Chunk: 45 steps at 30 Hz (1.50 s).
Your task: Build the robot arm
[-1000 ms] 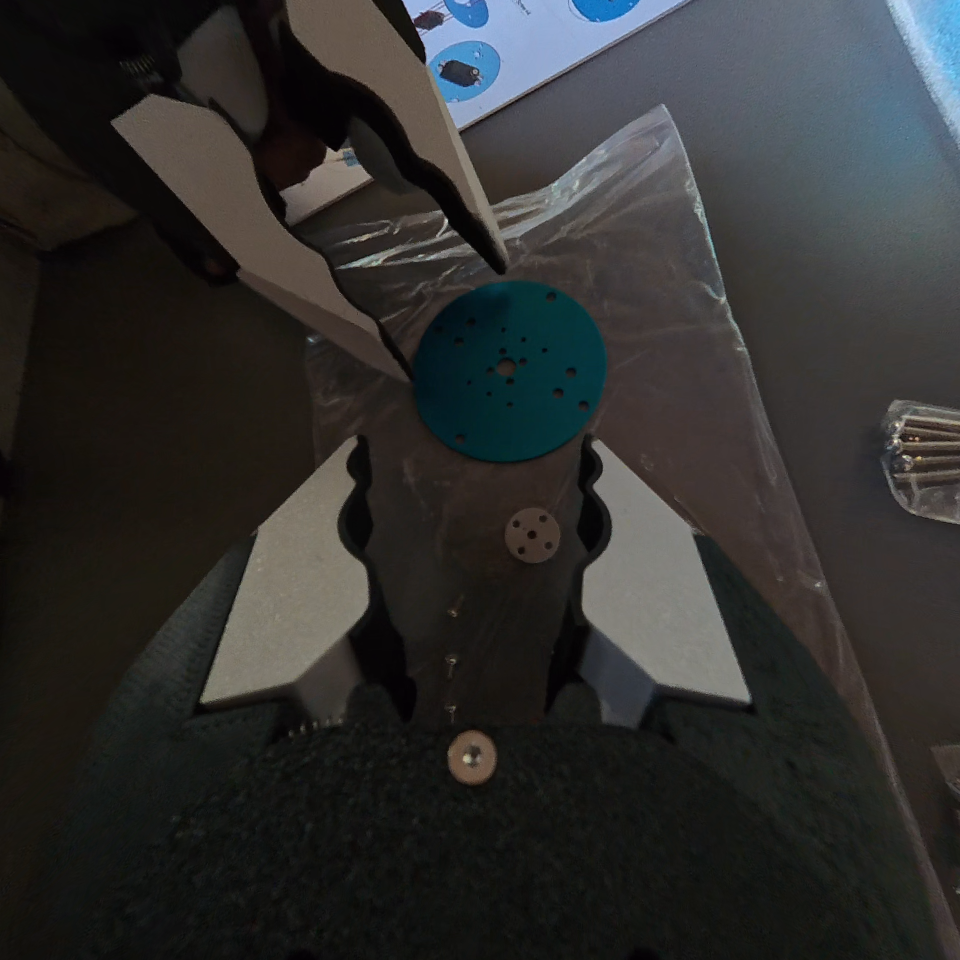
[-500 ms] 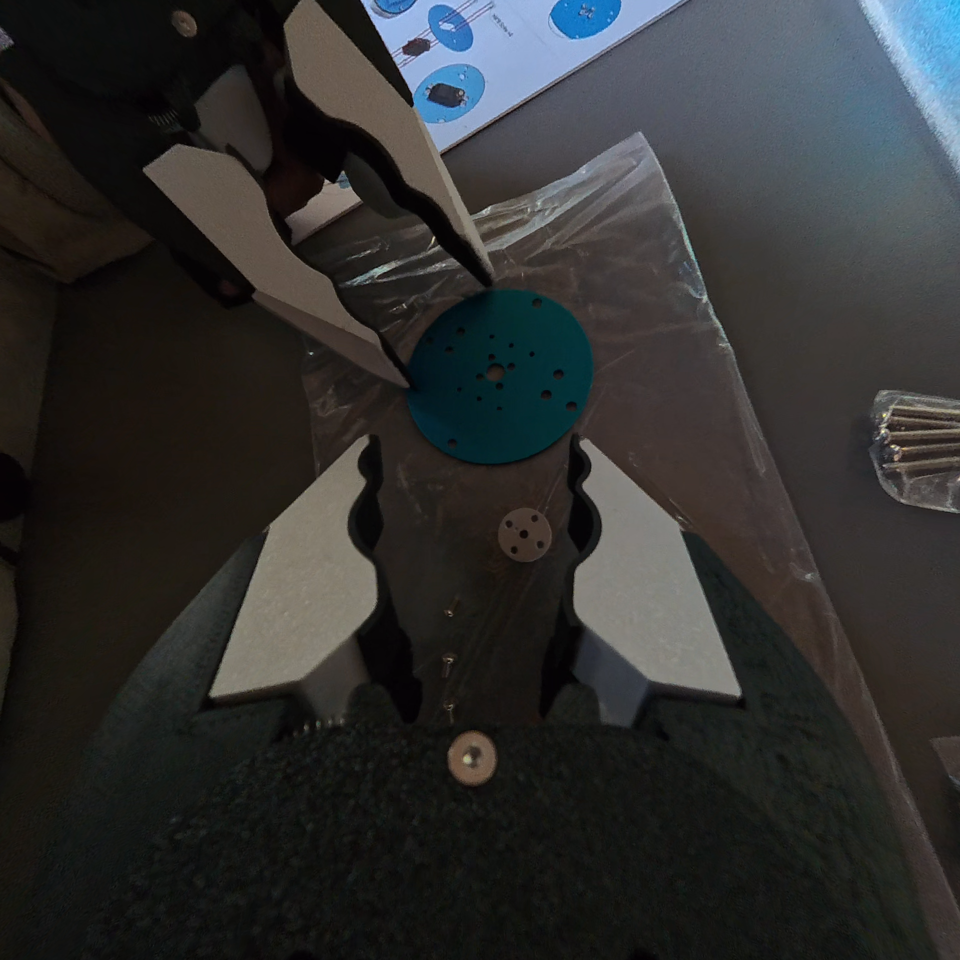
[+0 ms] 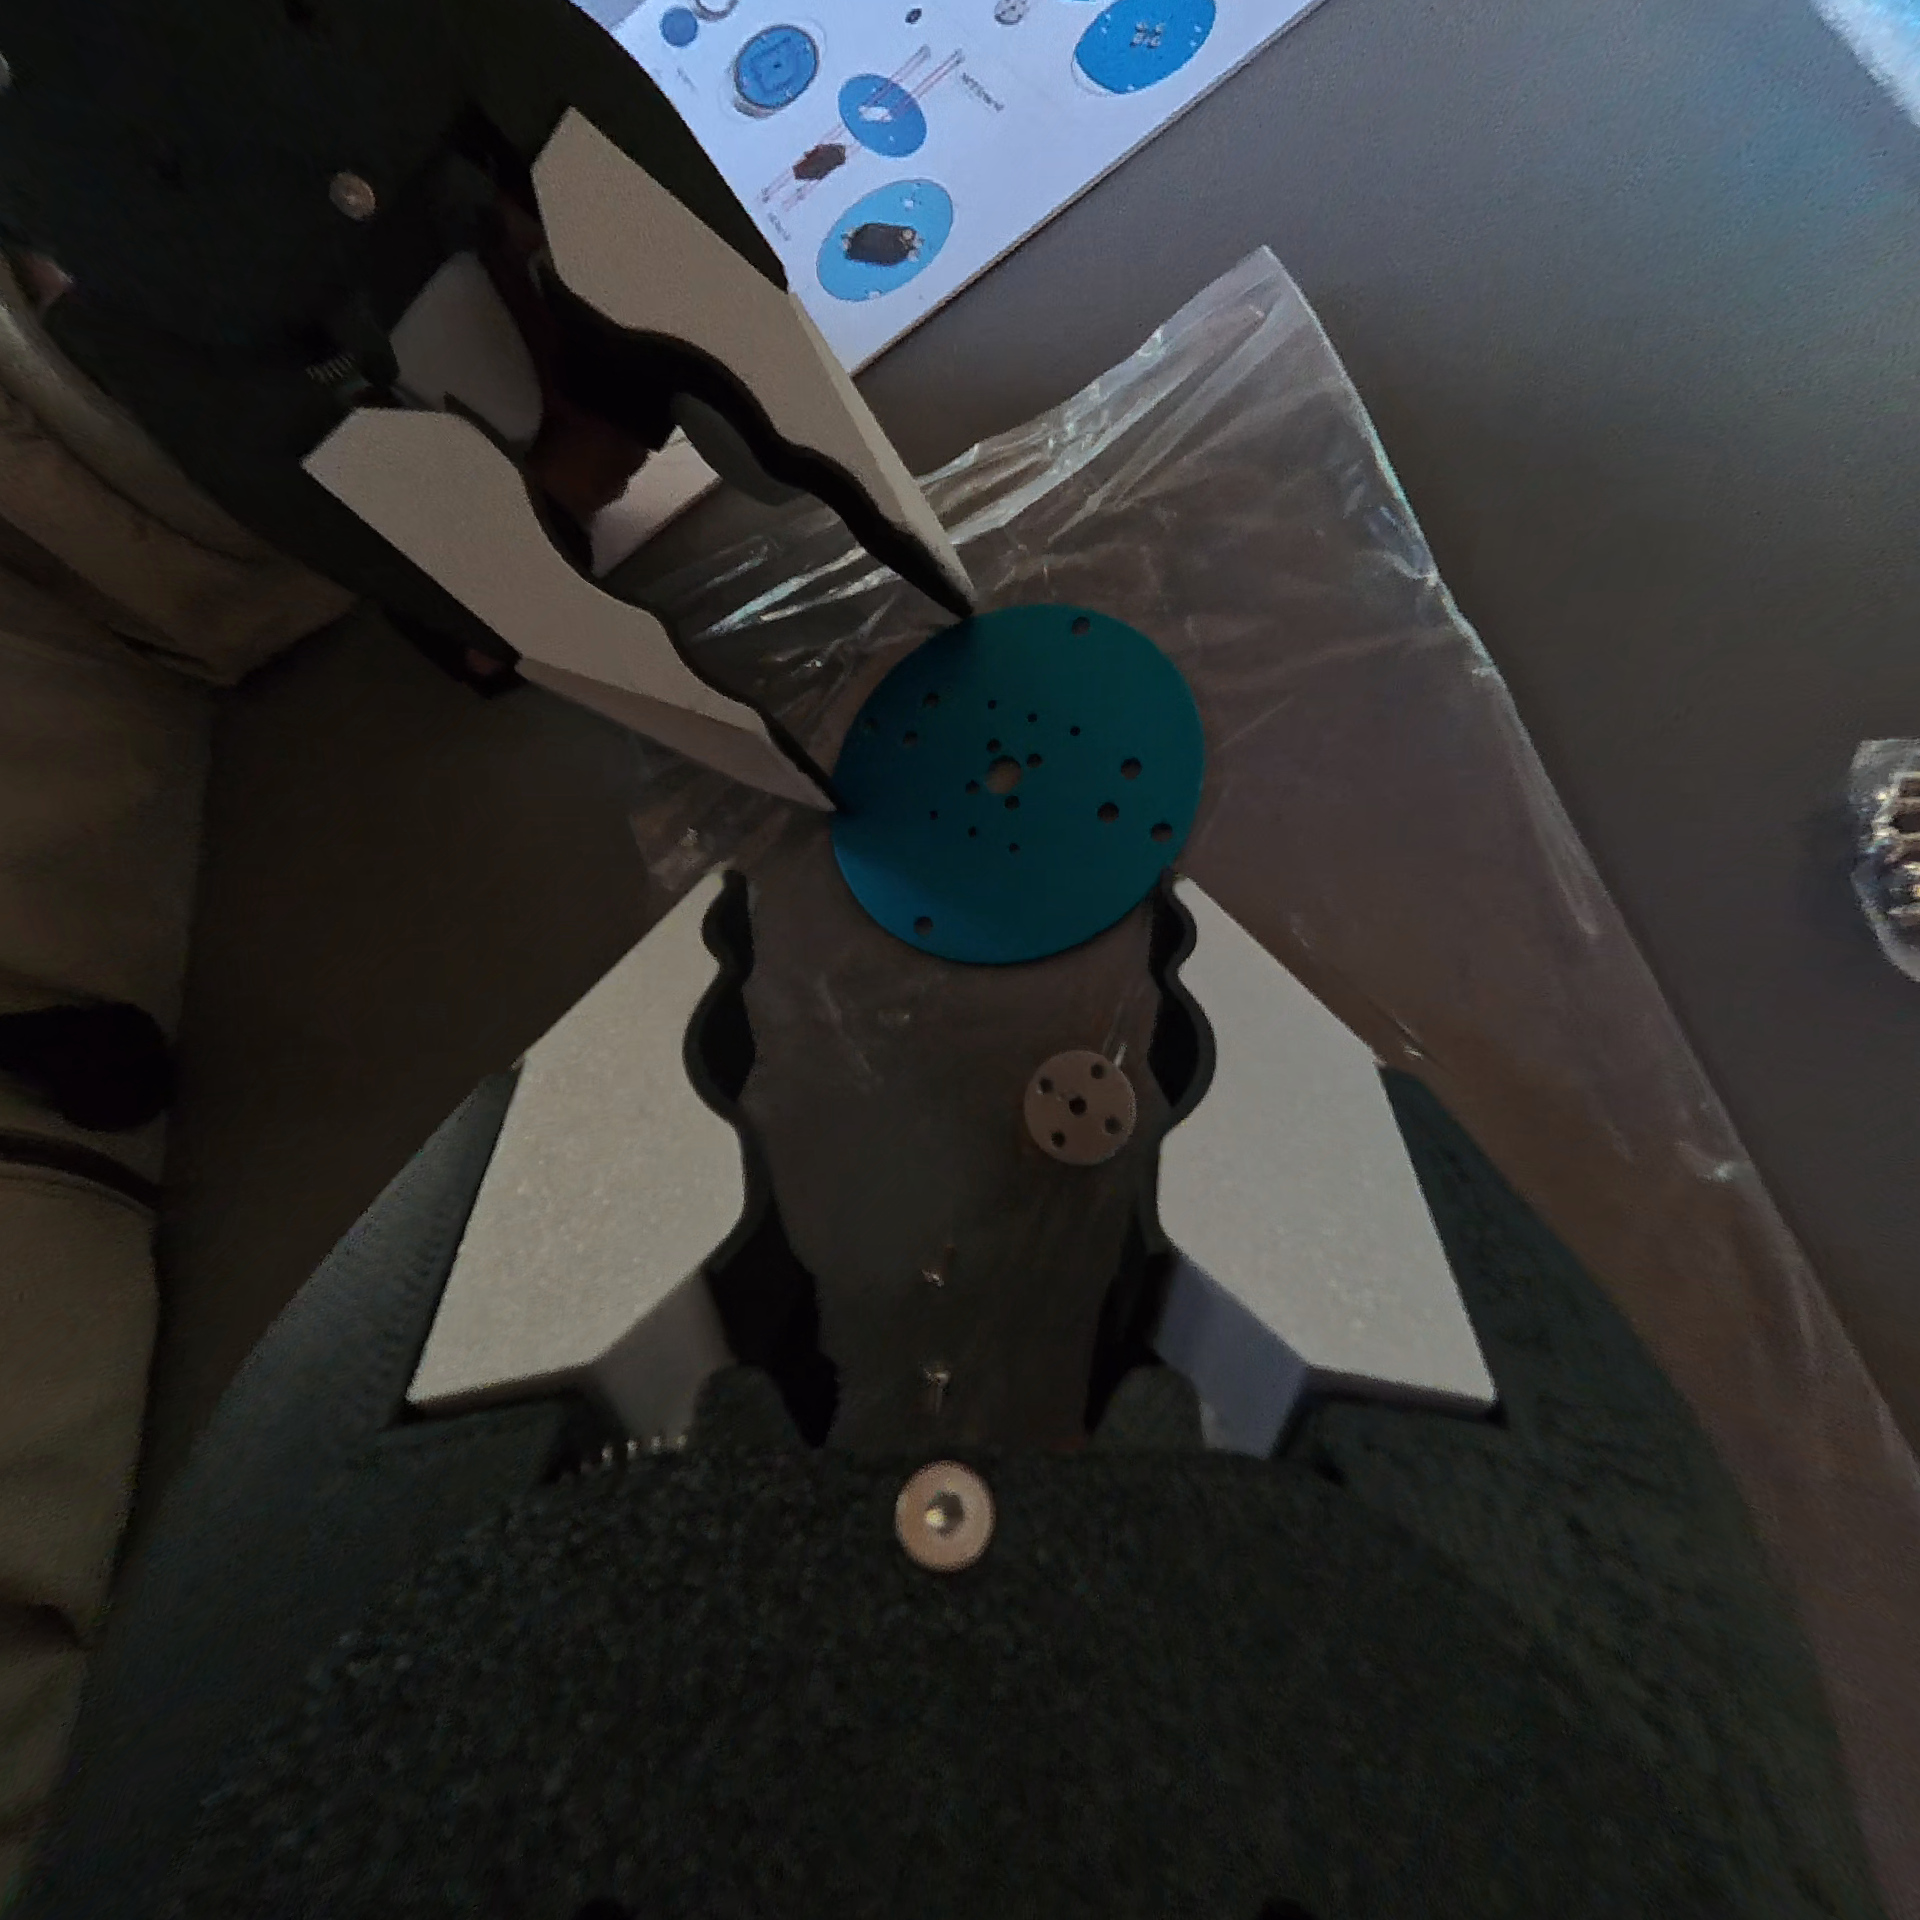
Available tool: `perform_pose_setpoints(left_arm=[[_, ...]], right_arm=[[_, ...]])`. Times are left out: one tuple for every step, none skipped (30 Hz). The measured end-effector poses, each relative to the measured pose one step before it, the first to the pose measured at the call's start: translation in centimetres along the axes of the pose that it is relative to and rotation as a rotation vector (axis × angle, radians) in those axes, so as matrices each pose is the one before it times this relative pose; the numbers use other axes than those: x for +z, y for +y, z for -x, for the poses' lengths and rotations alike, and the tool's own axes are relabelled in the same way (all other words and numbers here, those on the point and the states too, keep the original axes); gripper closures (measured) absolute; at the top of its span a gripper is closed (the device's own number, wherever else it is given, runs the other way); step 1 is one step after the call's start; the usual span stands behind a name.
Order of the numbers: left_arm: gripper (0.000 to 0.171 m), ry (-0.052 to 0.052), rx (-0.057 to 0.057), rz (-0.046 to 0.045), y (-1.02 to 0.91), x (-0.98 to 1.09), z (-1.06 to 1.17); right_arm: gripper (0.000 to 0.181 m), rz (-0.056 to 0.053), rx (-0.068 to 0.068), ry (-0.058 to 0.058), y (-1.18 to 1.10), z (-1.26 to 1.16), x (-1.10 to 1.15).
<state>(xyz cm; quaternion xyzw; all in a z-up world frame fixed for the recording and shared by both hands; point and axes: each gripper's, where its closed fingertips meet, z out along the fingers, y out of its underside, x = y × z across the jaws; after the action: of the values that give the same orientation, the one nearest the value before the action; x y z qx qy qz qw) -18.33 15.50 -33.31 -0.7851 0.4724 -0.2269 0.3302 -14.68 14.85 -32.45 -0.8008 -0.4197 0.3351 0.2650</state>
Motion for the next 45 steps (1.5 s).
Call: perform_pose_setpoints(left_arm=[[0.121,-0.0013,0.0008,-0.00075,0.002,-0.008,0.01],[0.122,-0.0003,-0.0001,-0.00072,-0.004,-0.002,0.009],[0.122,0.0002,-0.0002,-0.00059,0.005,0.004,0.001],[0.121,-0.0002,0.0005,-0.00057,-0.005,0.001,-0.003],[0.121,-0.0005,0.0004,-0.00083,0.011,-0.004,0.011],[0.121,-0.0009,-0.0002,-0.00032,0.005,-0.007,0.007],[0.121,-0.0008,-0.0013,0.00008,0.002,-0.018,0.02],[0.121,0.0005,-0.0028,-0.00033,0.002,-0.022,0.017],[0.121,0.0011,-0.0047,-0.00116,-0.003,-0.027,0.036],[0.121,0.0017,-0.0061,-0.00317,-0.029,-0.047,0.032],[0.121,0.0028,-0.0061,-0.00435,-0.033,-0.069,0.02],[0.12,0.0028,-0.0058,-0.00172,0.009,-0.034,0.028],[0.12,0.003,-0.0046,0.0024,0.068,0.011,0.009],[0.12,0.0018,-0.0051,-0.00266,-0.025,-0.047,0.001],[0.12,0.0033,-0.0057,-0.00431,-0.057,-0.073,-0.003],[0.12,0.0072,-0.0066,-0.00502,-0.057,-0.07,-0.038],[0.119,0.0076,-0.006,-0.00245,-0.002,-0.035,-0.049],[0.119,0.005,-0.003,0.00088,0.036,-0.026,-0.04],[0.12,0.0019,-0.0005,0.00021,0.014,0.002,-0.037],[0.12,-0.0027,0.0036,0.00238,0.034,0.024,-0.007],[0.12,-0.0047,0.0058,0.00268,0.034,0.048,-0.007],[0.12,-0.0016,0.0048,0.00221,0.025,0.037,-0.054],[0.12,0.0021,0.0022,0.00067,0.002,0.011,-0.068],[0.12,0.0022,-0.0013,-0.00048,-0.009,-0.01,-0.036],[0.12,0.001,-0.0028,0.00027,0.01,-0.014,0.006],[0.12,-0.001,-0.0061,-0.00395,-0.059,-0.076,0.083],[0.12,-0.005,-0.0119,-0.01172,-0.155,-0.174,0.2],[0.12,-0.0046,-0.0169,-0.01622,-0.213,-0.243,0.233],[0.12,-0.0014,-0.0196,-0.02041,-0.244,-0.318,0.226],[0.12,-0.0004,-0.0179,-0.02397,-0.269,-0.367,0.178],[0.12,-0.0008,-0.0096,-0.02576,-0.278,-0.42,0.119],[0.121,-0.0039,-0.001,-0.02701,-0.332,-0.469,0.081],[0.121,-0.0036,0.0025,-0.02766,-0.376,-0.511,0.031],[0.122,-0.0031,-0.0049,-0.02463,-0.396,-0.537,0.042],[0.122,-0.0003,-0.0184,-0.01892,-0.351,-0.54,0.089],[0.123,0.0072,-0.033,-0.01275,-0.261,-0.493,0.091],[0.125,0.0161,-0.0439,-0.00847,-0.206,-0.408,0.044],[0.126,0.0217,-0.0475,-0.00628,-0.166,-0.295,-0.038],[0.127,0.0197,-0.0452,-0.00882,-0.177,-0.182,-0.02],[0.129,0.0189,-0.0413,-0.01011,-0.141,-0.02,-0.021],[0.13,0.0239,-0.0371,-0.00416,-0.003,0.13,-0.1],[0.132,0.0231,-0.0392,0.00704,0.182,0.254,-0.077],[0.134,0.0147,-0.0476,0.0111,0.248,0.288,0.084],[0.135,0.0111,-0.0531,0.00849,0.186,0.287,0.161],[0.135,0.0219,-0.0486,0.00152,0.093,0.246,-0.019]], right_arm=[[0.102,-0.0088,0.0144,-0.0114,-0.135,0.161,0.069],[0.102,-0.0023,0.0075,-0.0025,-0.053,0.016,0.017],[0.102,-0.0011,0.0069,-0.0034,-0.024,0.011,-0.029],[0.101,-0.0046,0.0157,-0.0115,-0.076,0.074,-0.036],[0.101,-0.0096,0.0222,-0.0122,-0.141,-0.019,-0.071],[0.103,-0.0162,0.0307,-0.0163,-0.174,-0.046,-0.091],[0.101,-0.0225,0.0346,-0.0294,-0.248,0.132,-0.114],[0.101,-0.0232,0.0296,-0.0261,-0.241,0.076,-0.139],[0.102,-0.0208,0.0203,-0.0237,-0.228,0.115,-0.173],[0.101,-0.0244,0.01,-0.0237,-0.324,0.228,-0.227],[0.103,-0.0291,0.002,-0.0186,-0.419,0.252,-0.265],[0.106,-0.0267,0.0013,-0.02,-0.423,0.314,-0.237],[0.108,-0.0246,0.0035,-0.0267,-0.432,0.424,-0.19],[0.109,-0.0237,0.0063,-0.0276,-0.428,0.473,-0.131],[0.11,-0.0255,0.0037,-0.0291,-0.433,0.515,-0.119],[0.114,-0.0227,0.0043,-0.0271,-0.394,0.458,-0.099],[0.118,-0.0174,0.0052,-0.0301,-0.306,0.481,-0.038],[0.125,-0.0074,0.0073,-0.0281,-0.14,0.422,0.055],[0.132,0.0062,0.0061,-0.0169,0.08,0.232,0.157],[0.136,0.0243,0.0039,0.0087,0.391,-0.168,0.306],[0.138,0.0336,-0.008,0.035,0.548,-0.514,0.405],[0.145,0.0351,-0.0221,0.0449,0.553,-0.512,0.446],[0.158,0.0285,-0.0317,0.0427,0.354,-0.318,0.371],[0.178,0.013,-0.0363,0.0419,0.02,-0.165,0.217],[0.18,0.0005,-0.0283,0.0455,-0.207,-0.185,0.111],[0.181,0.0117,-0.0184,0.0467,-0.119,-0.204,0.09],[0.181,0.014,-0.0241,0.0426,-0.097,-0.111,0.062],[0.181,0.0115,-0.0214,0.037,-0.169,0.059,0.043],[0.181,0.0098,-0.018,0.0467,-0.186,-0.028,0.04],[0.181,0.0137,-0.0075,0.0565,-0.13,-0.192,0.019],[0.181,0.0129,-0.0098,0.0461,-0.155,-0.119,-0.012],[0.181,0.0153,-0.0072,0.0543,-0.119,-0.224,-0.082],[0.181,0.0191,-0.0284,0.0628,-0.084,-0.23,-0.131],[0.181,0.0244,-0.0567,0.0802,-0.082,-0.275,-0.2],[0.18,0.0203,-0.0835,0.0951,-0.174,-0.299,-0.263],[0.181,0.0161,-0.0872,0.097,-0.223,-0.291,-0.315],[0.181,0.0206,-0.0836,0.1039,-0.133,-0.465,-0.275],[0.181,0.0338,-0.0819,0.0925,0.128,-0.279,-0.139],[0.181,0.0382,-0.0783,0.0633,0.28,0.181,0.08],[0.181,0.044,-0.0527,0.0576,0.359,0.245,0.247],[0.181,0.0254,-0.0375,0.0347,0.158,0.493,0.297],[0.181,0.0081,-0.0216,0.0183,0.017,0.564,0.271],[0.181,0.0156,-0.0187,0.0182,0.148,0.416,0.248],[0.181,0.0157,-0.0285,0.0383,0.163,0.044,0.11],[0.181,0.0114,-0.0217,0.0281,0.115,0.066,0.052]])
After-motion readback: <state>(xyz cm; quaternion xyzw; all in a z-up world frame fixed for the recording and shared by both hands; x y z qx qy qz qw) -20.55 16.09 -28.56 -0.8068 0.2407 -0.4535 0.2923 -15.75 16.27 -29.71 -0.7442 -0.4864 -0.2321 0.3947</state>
